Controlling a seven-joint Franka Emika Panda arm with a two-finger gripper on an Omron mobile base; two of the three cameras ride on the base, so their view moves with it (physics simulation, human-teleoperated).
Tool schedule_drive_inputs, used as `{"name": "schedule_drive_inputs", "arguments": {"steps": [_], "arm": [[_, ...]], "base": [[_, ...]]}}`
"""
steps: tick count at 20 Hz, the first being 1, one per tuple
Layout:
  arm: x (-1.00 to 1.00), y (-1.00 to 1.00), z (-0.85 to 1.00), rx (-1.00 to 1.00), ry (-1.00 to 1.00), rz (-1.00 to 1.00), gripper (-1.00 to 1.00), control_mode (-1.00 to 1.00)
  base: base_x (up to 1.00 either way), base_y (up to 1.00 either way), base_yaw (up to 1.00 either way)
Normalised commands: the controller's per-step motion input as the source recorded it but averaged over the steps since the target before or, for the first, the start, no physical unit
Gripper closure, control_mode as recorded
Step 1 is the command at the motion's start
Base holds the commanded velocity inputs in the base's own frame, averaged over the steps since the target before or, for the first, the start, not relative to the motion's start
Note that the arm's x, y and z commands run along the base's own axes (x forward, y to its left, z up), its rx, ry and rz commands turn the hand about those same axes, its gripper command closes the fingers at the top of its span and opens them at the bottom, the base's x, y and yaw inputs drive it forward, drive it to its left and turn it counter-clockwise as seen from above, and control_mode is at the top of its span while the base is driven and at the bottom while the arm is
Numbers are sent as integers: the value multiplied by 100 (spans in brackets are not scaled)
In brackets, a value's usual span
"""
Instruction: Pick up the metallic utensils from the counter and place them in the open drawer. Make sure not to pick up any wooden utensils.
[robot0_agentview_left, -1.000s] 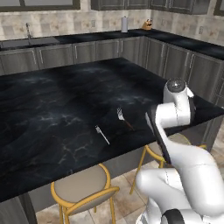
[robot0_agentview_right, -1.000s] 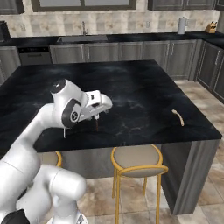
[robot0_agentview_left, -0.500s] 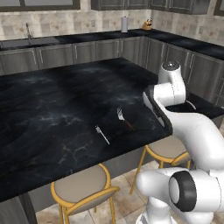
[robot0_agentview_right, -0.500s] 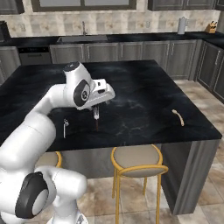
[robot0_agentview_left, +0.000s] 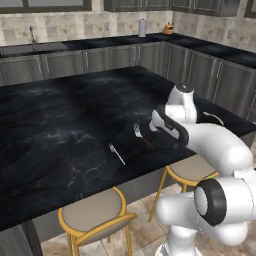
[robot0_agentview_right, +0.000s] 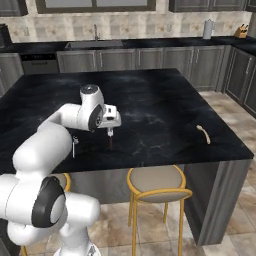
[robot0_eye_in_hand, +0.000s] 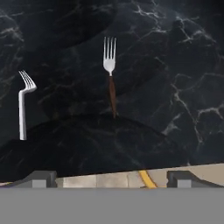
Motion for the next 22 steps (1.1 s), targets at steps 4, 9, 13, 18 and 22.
{"name": "schedule_drive_inputs", "arguments": {"steps": [4, 9, 13, 18, 22], "arm": [[28, 13, -36, 15, 0, 0, -100, -100], [11, 0, 0, 0, 0, 0, -100, -100], [59, 0, -15, 0, 0, 0, -100, -100], [72, 1, -32, 0, 0, 0, -100, -100], [42, 12, -37, 0, 1, 0, -100, -100]], "base": [[0, 0, 0], [0, 0, 0], [0, 0, 0], [0, 0, 0], [0, 0, 0]]}}
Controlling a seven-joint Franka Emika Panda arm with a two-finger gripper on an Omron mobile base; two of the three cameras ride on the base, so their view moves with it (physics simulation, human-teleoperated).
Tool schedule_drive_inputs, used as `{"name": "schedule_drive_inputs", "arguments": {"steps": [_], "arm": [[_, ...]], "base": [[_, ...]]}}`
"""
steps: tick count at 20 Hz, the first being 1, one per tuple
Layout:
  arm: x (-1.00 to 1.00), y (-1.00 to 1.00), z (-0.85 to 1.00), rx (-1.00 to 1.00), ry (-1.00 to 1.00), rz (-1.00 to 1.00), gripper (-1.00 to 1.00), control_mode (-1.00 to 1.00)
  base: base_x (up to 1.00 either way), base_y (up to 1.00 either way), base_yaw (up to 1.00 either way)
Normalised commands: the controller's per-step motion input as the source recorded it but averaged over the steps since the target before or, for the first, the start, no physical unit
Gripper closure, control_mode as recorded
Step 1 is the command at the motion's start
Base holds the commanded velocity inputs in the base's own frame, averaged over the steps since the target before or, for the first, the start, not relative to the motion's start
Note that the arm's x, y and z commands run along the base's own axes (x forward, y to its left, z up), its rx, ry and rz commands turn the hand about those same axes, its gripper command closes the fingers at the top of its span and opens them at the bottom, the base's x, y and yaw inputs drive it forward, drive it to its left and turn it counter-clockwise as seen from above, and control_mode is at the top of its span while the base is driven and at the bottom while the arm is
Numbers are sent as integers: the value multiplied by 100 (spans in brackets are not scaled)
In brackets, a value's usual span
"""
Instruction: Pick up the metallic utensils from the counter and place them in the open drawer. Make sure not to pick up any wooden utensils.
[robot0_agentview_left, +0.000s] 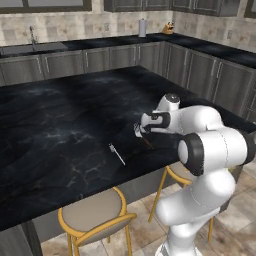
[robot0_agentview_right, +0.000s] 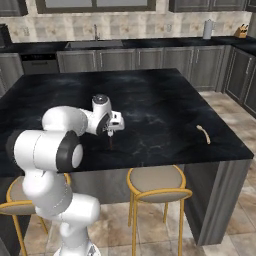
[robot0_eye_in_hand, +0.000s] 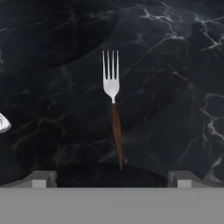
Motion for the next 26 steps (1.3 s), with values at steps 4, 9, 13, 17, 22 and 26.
{"name": "schedule_drive_inputs", "arguments": {"steps": [4, 9, 13, 17, 22, 26], "arm": [[19, 0, -54, 0, 4, 0, -100, -100], [18, 1, -52, 0, 3, 0, -100, -100], [41, 2, -30, 0, 0, 0, -100, -100], [39, 0, -30, 0, 2, 0, -100, -100], [36, 0, -50, 0, 5, 0, -100, -100], [23, 0, -64, 0, 6, 0, -100, -100]], "base": [[0, 0, 0], [0, 0, 0], [0, 0, 0], [0, 0, 0], [0, 0, 0], [0, 0, 0]]}}
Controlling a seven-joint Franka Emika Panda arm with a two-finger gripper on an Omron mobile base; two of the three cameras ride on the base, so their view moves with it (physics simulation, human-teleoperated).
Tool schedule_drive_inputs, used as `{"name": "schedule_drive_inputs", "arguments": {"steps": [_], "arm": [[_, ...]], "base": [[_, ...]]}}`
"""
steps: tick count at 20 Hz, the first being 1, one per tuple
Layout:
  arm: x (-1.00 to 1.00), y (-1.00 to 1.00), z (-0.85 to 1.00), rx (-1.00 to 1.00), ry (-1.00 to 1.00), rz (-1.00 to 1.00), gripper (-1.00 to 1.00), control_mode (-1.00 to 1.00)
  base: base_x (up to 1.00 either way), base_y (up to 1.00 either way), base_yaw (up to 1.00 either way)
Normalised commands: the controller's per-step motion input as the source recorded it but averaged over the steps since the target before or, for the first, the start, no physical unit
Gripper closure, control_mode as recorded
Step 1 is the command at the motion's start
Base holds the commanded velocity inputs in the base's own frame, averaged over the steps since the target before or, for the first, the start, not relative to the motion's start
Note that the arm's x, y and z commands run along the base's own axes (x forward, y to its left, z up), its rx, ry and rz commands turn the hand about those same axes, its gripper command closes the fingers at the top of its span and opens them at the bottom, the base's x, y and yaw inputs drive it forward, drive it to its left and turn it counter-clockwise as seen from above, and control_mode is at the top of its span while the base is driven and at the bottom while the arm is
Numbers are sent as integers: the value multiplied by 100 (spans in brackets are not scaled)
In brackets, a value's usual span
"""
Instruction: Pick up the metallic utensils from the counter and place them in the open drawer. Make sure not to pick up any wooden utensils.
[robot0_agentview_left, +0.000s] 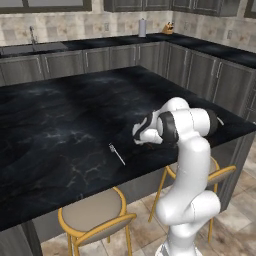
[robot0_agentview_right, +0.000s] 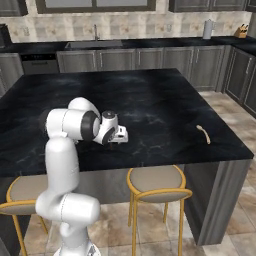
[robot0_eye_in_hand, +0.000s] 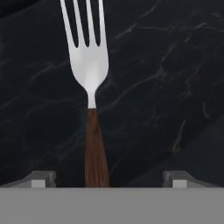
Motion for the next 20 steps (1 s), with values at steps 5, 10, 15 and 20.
{"name": "schedule_drive_inputs", "arguments": {"steps": [5, 10, 15, 20], "arm": [[25, 0, -68, 0, 6, 0, -100, -100], [18, 0, -71, 0, 3, 0, 100, -100], [11, 0, -20, 0, -9, 0, 100, -100], [-2, 0, -2, 0, -10, 0, 100, -100]], "base": [[0, 0, 0], [0, 0, 0], [0, 0, 0], [0, 0, 0]]}}
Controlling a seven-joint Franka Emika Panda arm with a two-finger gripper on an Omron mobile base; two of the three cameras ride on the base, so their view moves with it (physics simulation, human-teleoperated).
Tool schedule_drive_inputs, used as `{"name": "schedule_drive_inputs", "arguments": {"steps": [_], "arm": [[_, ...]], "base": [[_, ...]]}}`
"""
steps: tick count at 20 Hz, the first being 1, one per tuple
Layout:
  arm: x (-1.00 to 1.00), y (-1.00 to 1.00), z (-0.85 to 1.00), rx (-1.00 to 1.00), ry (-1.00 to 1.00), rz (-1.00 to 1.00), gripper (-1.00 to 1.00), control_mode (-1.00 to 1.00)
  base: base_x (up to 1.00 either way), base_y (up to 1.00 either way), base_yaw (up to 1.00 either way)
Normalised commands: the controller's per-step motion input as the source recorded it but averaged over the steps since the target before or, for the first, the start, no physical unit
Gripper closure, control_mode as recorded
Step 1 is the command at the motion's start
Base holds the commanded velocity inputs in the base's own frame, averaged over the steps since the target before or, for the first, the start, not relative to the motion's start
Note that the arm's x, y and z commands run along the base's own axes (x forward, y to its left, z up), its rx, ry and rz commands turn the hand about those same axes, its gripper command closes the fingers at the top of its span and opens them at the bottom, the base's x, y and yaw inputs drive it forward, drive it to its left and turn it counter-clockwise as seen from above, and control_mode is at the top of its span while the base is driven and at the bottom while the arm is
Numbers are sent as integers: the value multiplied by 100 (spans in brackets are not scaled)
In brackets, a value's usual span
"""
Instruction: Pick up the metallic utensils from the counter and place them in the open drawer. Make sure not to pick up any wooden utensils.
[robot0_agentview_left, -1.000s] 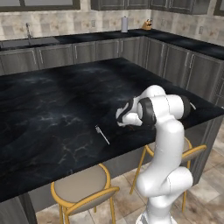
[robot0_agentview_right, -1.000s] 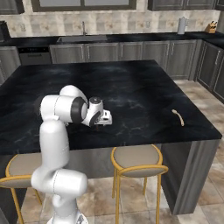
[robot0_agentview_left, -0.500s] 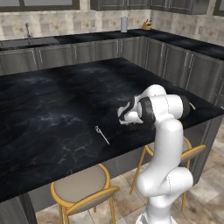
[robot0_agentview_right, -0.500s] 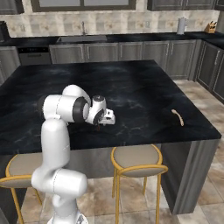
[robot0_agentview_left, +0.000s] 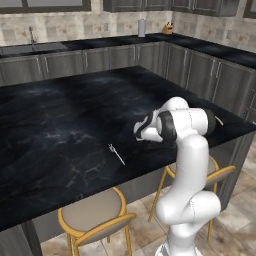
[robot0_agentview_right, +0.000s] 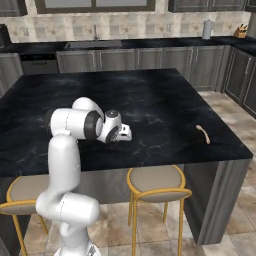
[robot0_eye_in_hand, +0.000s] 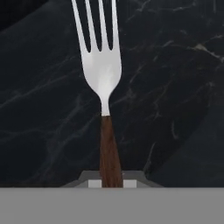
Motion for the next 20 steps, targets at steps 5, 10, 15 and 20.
{"name": "schedule_drive_inputs", "arguments": {"steps": [5, 10, 15, 20], "arm": [[-38, 0, 55, 2, -13, 0, 100, -100], [-66, -2, 100, 0, -10, -2, 100, -100], [-81, 0, 100, 0, -11, -5, 100, -100], [-88, -2, 99, 0, -12, -4, 100, -100]], "base": [[0, 0, 0], [0, 0, 0], [0, 0, 0], [0, 0, 0]]}}
